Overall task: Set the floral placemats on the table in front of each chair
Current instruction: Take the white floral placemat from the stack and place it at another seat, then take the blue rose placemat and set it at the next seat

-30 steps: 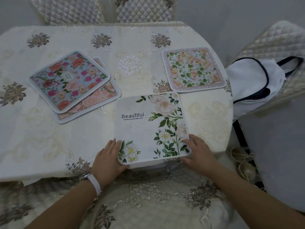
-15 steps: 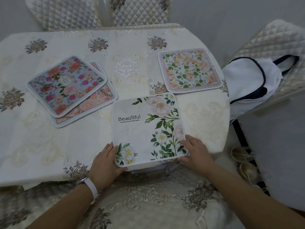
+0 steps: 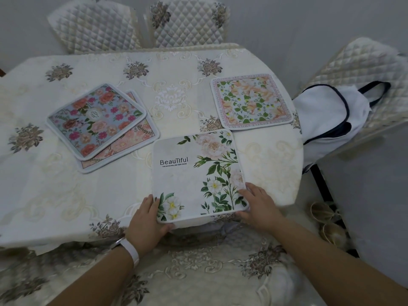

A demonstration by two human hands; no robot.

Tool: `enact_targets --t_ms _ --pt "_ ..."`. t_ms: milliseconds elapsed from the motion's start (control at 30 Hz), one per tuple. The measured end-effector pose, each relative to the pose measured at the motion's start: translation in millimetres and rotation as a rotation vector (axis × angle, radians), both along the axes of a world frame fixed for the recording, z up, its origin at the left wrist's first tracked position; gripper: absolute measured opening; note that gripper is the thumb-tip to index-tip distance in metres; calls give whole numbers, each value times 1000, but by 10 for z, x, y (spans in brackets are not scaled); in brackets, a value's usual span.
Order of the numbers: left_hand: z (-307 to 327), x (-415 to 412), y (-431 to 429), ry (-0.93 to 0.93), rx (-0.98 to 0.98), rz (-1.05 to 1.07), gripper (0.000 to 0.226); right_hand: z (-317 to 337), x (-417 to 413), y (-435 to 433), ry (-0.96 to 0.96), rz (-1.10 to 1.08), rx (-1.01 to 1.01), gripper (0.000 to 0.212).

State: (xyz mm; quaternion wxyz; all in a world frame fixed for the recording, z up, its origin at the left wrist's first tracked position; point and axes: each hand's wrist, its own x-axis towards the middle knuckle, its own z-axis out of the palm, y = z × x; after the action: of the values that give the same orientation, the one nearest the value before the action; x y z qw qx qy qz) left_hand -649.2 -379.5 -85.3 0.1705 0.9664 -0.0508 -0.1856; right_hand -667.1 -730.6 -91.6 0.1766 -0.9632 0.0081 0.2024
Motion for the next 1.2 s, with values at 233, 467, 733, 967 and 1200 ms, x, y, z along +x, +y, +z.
enact_targets --t_ms 233,467,733,967,1200 --pt "310 -182 -11 36 -125 82 94 353 -39 11 -25 -50 90 53" --pt "750 -531 22 -307 -74 -50 67 726 -51 91 -260 164 104 44" --pt "1282 -816 261 -472 10 -135 36 1072 -92 569 -389 339 146 42" --pt "1625 -1241 861 -554 100 -75 37 1560 -304 1150 -493 493 147 40" --pt "1816 -1923 1650 -555 138 65 40 1913 -733 2188 -557 628 96 38"
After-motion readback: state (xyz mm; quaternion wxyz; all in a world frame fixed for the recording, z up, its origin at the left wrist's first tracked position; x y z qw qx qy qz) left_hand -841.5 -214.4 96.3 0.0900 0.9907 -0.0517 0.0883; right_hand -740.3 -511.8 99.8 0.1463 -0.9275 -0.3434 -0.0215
